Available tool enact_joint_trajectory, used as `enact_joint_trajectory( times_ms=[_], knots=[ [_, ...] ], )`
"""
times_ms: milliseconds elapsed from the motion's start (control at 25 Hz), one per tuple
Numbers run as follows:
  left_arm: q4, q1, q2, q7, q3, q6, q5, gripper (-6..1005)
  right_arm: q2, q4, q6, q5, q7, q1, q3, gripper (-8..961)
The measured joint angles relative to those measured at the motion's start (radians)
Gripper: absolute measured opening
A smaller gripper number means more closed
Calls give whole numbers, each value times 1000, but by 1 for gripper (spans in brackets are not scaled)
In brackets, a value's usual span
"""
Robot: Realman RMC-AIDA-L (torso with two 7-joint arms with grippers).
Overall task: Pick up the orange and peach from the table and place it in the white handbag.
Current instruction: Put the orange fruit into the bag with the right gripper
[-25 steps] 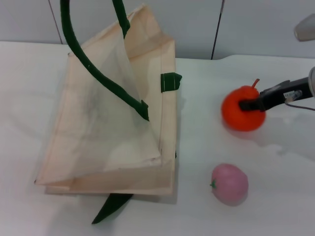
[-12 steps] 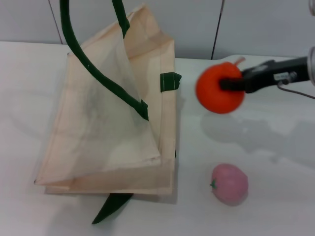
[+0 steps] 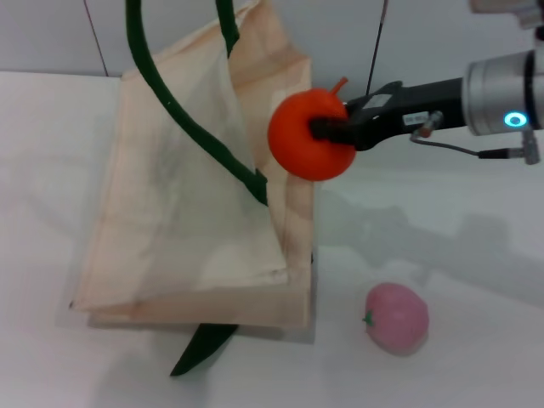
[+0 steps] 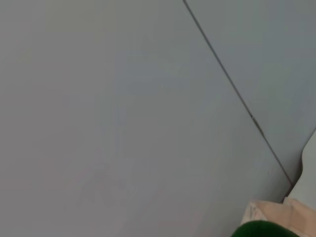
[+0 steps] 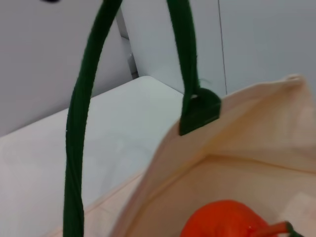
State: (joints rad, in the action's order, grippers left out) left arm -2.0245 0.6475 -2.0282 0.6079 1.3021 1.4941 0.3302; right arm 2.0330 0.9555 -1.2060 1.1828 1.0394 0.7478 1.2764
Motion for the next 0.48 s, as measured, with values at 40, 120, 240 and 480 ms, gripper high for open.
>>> enact_joint_trajectory(
  times_ms=[40, 120, 240, 480],
  knots=[
    [0, 3, 0, -2, 1, 0, 2, 133, 0, -9, 22, 5, 5, 5, 20, 181],
    [0, 5, -1, -5, 2, -1, 8, 133, 1, -30, 55, 10, 12, 18, 50, 172],
    [0, 11, -1, -6, 2, -1, 23, 133, 1, -83, 93, 13, 22, 49, 73, 160],
    [0, 19, -1, -8, 4, -2, 37, 133, 0, -202, 113, 115, 116, 124, 100, 128]
  ],
)
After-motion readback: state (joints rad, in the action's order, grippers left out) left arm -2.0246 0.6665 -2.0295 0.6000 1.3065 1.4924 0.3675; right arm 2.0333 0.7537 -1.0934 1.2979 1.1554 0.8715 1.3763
